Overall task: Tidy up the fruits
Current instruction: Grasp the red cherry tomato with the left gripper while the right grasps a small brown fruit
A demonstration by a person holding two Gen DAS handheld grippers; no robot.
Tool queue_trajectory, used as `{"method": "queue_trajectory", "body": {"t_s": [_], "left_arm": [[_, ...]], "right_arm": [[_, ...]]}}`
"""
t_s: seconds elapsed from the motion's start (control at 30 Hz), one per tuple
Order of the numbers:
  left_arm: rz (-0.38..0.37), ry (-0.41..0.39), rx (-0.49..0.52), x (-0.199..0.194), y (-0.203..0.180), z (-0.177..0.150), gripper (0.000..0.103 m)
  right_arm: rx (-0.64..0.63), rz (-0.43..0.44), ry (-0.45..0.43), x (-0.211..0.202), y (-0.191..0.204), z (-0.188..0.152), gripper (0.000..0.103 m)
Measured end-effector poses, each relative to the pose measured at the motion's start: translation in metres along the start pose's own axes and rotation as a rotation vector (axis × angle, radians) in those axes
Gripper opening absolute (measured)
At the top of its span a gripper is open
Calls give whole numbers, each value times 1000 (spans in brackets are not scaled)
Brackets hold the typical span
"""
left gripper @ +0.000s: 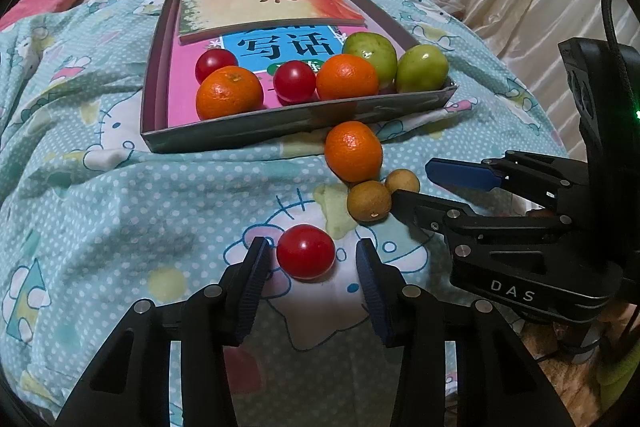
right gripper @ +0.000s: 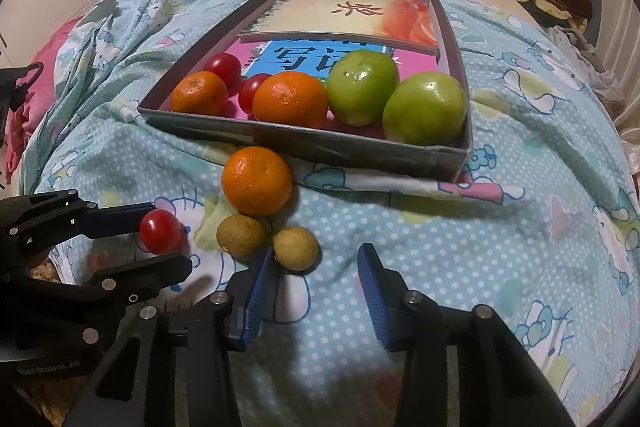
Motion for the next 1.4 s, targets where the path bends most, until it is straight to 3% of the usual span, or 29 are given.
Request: {"method": "queue_trajectory", "body": {"t_s": [0.43, 0.63, 0.87, 1.1, 1.4], "left_arm": [[-10, 2, 8, 3, -2, 0, 41], [-10, 3, 7, 5, -1, 1, 37], [-9, 4, 3, 9, 1, 3, 31], [-19, 2, -10, 11, 5, 7, 29], [-48, -91, -47, -13, 11, 17, 29]], "right_arm": [[6, 22, -7, 3, 0, 3, 41], [-27, 21, -14, 7, 5, 7, 36], [-39, 36, -14, 7, 8, 6, 24], [1, 80, -32, 0, 2, 7, 24], [52, 142, -105, -19, -5, 11, 24]]}}
Point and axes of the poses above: each gripper's, at about its wrist camera, not at the fingertips, and x roughly the way its jaws point, y to its left, z to its top, the point moved 4 cm from there along x, roughly the way its jaws point, and after that the axes turned 3 degrees about -y, right-handed, at the moved point
